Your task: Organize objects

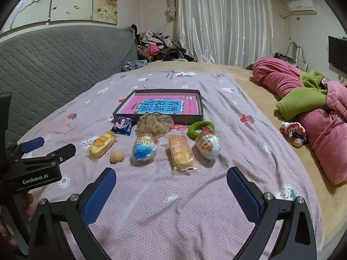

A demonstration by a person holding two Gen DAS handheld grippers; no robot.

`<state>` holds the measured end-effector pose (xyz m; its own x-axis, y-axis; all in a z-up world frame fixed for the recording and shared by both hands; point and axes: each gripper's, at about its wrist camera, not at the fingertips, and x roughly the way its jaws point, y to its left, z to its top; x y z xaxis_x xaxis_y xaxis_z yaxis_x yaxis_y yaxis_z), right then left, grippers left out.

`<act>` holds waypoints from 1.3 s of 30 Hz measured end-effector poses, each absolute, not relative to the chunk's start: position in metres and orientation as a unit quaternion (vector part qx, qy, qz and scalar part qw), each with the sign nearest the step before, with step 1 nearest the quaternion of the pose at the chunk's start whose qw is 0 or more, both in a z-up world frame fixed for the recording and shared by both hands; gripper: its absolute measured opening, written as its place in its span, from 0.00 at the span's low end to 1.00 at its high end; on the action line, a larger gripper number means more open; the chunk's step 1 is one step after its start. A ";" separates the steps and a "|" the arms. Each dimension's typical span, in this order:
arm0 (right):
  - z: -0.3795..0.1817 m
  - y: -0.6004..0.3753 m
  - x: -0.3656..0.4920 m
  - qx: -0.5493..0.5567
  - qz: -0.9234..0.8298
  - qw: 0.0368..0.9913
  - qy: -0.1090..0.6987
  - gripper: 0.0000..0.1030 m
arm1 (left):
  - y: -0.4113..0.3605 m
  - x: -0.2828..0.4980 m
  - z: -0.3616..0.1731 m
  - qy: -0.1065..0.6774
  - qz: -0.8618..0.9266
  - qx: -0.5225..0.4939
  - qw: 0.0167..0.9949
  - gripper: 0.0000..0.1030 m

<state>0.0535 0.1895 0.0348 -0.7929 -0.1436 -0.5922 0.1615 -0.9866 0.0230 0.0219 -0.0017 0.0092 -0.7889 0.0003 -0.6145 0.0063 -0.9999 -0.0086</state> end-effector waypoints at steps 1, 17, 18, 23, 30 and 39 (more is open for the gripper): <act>0.035 0.190 0.054 0.310 -0.947 0.082 0.013 1.00 | -0.003 0.022 0.009 0.007 -0.946 0.325 0.001 1.00; 0.045 0.190 0.055 0.301 -0.949 0.097 0.004 1.00 | -0.003 0.028 0.022 0.014 -0.947 0.321 -0.018 1.00; 0.047 0.190 0.054 0.301 -0.949 0.097 0.004 1.00 | -0.003 0.027 0.023 0.014 -0.947 0.320 -0.019 1.00; 0.052 0.189 0.042 0.304 -0.947 0.100 0.003 1.00 | -0.007 0.015 0.024 0.021 -0.944 0.327 -0.027 1.00; 0.052 0.183 0.021 0.304 -0.946 0.109 0.020 1.00 | -0.006 -0.010 0.011 0.013 -0.936 0.351 -0.034 1.00; 0.025 0.181 -0.013 0.342 -0.934 0.101 0.029 1.00 | -0.005 -0.039 -0.003 0.011 -0.924 0.377 -0.059 1.00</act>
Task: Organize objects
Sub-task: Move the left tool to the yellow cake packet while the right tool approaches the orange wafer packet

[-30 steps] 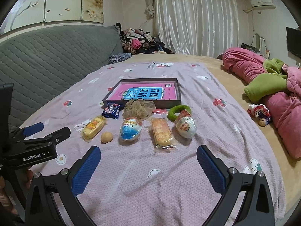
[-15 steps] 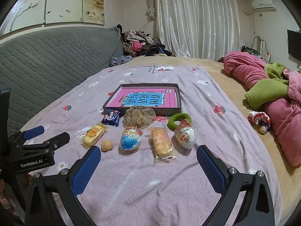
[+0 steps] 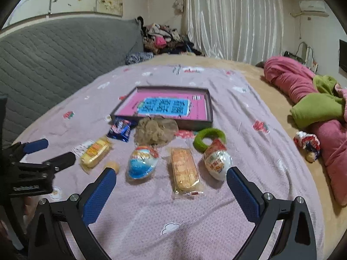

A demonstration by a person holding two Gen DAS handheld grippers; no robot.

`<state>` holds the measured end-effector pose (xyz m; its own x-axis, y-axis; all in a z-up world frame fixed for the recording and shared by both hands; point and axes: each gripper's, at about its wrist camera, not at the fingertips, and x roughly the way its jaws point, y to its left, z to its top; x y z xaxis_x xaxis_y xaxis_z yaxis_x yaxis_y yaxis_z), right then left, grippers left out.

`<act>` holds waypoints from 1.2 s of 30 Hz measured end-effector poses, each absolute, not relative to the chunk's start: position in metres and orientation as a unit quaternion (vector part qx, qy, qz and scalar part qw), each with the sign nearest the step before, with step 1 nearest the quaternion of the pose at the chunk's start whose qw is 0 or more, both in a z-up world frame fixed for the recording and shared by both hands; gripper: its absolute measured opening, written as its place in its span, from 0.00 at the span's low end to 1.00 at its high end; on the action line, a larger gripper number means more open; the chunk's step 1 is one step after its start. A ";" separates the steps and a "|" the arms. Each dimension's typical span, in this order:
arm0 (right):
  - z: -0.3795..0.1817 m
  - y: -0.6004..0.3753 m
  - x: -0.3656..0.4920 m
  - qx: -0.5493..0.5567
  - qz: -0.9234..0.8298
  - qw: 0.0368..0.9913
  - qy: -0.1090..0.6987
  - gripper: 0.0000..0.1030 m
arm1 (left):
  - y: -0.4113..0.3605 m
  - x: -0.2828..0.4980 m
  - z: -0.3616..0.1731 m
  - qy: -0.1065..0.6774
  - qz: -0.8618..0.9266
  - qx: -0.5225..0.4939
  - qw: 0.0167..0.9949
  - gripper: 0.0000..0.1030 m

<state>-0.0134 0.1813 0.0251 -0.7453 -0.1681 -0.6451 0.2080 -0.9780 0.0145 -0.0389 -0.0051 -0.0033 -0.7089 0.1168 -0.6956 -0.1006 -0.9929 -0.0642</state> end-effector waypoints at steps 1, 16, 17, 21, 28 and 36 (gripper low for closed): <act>0.020 0.181 -0.018 0.352 -0.930 0.100 0.030 1.00 | -0.005 -0.043 -0.007 -0.012 0.921 -0.386 0.060 1.00; -0.018 0.178 -0.064 0.413 -0.905 0.067 0.079 0.84 | -0.006 -0.088 -0.032 -0.012 0.904 -0.420 0.081 1.00; -0.021 0.177 -0.068 0.419 -0.902 0.067 0.081 0.83 | -0.006 -0.091 -0.035 -0.011 0.903 -0.422 0.079 1.00; -0.032 0.176 -0.079 0.434 -0.895 0.064 0.079 0.77 | -0.004 -0.105 -0.053 0.006 0.896 -0.437 0.074 1.00; -0.040 0.176 -0.090 0.444 -0.890 0.068 0.072 0.72 | 0.000 -0.116 -0.060 0.010 0.892 -0.445 0.073 1.00; -0.050 0.173 -0.103 0.460 -0.882 0.077 0.067 0.51 | 0.000 -0.123 -0.062 0.014 0.894 -0.441 0.072 0.70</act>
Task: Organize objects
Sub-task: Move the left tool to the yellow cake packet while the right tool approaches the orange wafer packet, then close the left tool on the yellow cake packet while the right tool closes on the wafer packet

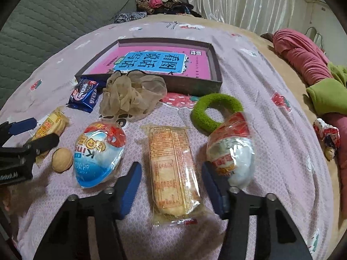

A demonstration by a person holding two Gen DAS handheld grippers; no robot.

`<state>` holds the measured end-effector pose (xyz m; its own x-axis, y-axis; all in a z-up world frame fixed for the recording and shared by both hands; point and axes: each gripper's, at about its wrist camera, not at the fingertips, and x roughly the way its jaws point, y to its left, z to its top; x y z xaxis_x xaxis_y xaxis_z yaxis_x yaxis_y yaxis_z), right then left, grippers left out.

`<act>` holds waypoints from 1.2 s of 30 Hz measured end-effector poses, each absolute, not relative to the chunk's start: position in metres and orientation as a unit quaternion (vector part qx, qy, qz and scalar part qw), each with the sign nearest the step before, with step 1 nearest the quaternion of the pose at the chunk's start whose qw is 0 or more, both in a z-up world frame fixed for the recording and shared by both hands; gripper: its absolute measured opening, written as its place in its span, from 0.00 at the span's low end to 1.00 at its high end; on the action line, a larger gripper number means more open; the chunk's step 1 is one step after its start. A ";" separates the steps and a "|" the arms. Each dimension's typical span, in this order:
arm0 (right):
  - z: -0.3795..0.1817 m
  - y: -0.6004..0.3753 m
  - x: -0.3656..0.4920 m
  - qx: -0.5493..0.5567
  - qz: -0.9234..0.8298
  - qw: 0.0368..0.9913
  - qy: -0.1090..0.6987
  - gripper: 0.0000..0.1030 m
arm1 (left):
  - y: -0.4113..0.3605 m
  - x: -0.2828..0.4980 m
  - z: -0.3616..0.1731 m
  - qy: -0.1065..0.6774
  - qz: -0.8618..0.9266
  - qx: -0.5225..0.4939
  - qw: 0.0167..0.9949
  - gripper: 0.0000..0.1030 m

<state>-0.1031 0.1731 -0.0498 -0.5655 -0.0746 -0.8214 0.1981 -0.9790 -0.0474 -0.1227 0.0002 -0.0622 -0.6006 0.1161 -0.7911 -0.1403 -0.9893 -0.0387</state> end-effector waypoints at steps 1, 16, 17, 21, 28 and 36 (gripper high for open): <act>-0.051 0.172 -0.104 0.461 -0.882 0.076 0.070 0.50 | 0.000 -0.124 -0.063 0.012 0.892 -0.445 0.075 0.57; -0.060 0.167 -0.111 0.457 -0.882 0.088 0.077 0.38 | 0.003 -0.132 -0.075 0.023 0.890 -0.451 0.063 0.39; -0.059 0.168 -0.111 0.455 -0.883 0.089 0.074 0.38 | 0.003 -0.132 -0.075 0.022 0.890 -0.451 0.063 0.39; -0.054 0.170 -0.106 0.449 -0.886 0.099 0.061 0.38 | 0.000 -0.132 -0.073 0.014 0.890 -0.451 0.063 0.39; -0.047 0.170 -0.100 0.443 -0.889 0.102 0.057 0.38 | -0.005 -0.128 -0.067 -0.001 0.893 -0.446 0.061 0.39; -0.042 0.172 -0.094 0.439 -0.891 0.099 0.059 0.38 | -0.004 -0.119 -0.058 0.002 0.898 -0.436 0.057 0.39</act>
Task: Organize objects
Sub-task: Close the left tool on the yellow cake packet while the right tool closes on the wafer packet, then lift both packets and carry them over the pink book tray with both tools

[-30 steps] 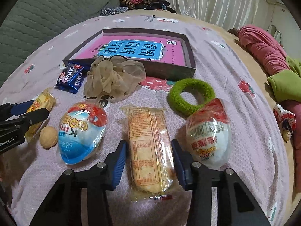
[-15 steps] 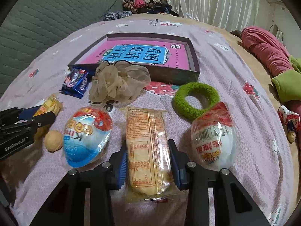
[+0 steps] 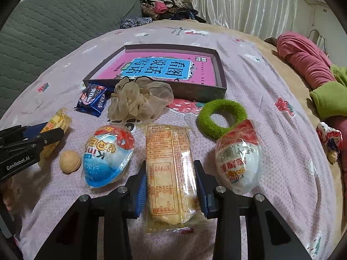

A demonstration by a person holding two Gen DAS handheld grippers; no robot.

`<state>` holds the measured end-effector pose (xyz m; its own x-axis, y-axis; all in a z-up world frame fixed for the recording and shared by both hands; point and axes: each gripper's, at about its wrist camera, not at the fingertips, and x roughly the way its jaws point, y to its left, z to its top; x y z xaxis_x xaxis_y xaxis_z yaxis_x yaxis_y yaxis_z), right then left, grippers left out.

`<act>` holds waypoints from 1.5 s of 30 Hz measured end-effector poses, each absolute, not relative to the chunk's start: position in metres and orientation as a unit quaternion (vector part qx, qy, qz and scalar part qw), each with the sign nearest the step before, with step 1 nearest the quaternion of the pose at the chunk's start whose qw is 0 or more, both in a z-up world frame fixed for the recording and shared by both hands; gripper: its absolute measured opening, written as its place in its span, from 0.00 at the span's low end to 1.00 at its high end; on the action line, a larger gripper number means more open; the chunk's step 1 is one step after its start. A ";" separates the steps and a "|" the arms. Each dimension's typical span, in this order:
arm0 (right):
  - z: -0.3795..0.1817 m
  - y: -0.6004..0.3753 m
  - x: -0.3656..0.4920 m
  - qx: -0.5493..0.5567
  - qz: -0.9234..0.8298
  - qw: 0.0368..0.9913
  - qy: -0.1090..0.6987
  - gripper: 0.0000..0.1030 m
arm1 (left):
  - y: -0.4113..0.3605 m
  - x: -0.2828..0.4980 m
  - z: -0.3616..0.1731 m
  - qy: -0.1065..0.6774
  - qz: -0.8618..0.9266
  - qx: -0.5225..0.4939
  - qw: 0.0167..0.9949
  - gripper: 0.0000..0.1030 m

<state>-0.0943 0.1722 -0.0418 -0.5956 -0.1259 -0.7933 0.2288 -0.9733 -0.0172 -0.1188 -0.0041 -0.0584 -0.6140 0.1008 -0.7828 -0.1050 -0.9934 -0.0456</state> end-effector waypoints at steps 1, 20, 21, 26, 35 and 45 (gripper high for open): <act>-0.041 0.172 -0.093 0.438 -0.892 0.099 0.058 0.38 | -0.003 -0.117 -0.057 0.003 0.899 -0.434 0.058 0.39; -0.005 0.182 -0.068 0.412 -0.905 0.096 0.044 0.38 | -0.006 -0.088 -0.027 -0.005 0.913 -0.403 0.063 0.39; -0.003 0.182 -0.067 0.410 -0.906 0.095 0.045 0.38 | -0.006 -0.086 -0.026 -0.005 0.914 -0.401 0.063 0.39; 0.008 0.180 -0.064 0.401 -0.910 0.100 0.045 0.38 | -0.005 -0.081 -0.019 -0.005 0.916 -0.397 0.062 0.39; 0.033 0.173 -0.069 0.382 -0.915 0.116 0.050 0.38 | -0.003 -0.086 0.004 0.000 0.921 -0.386 0.055 0.39; 0.049 0.169 -0.090 0.367 -0.921 0.124 0.047 0.38 | 0.011 -0.109 0.032 0.007 0.927 -0.370 0.056 0.39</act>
